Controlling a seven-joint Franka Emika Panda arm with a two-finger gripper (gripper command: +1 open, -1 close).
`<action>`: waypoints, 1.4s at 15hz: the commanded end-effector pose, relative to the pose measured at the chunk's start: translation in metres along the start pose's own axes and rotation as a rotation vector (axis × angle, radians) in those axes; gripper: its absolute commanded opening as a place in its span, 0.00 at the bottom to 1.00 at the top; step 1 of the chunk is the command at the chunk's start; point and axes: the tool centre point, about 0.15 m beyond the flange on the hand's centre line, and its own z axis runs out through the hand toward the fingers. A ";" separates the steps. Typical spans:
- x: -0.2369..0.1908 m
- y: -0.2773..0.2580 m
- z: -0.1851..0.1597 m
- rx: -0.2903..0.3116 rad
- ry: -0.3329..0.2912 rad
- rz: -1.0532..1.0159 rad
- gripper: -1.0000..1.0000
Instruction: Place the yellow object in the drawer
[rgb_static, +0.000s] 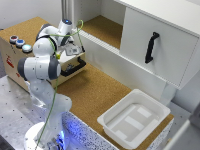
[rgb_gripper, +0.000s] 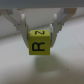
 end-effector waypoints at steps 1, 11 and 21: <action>0.001 0.003 0.004 -0.078 0.007 -0.033 1.00; 0.007 -0.017 -0.054 -0.138 0.048 0.028 1.00; 0.020 -0.028 -0.088 -0.224 -0.007 -0.031 1.00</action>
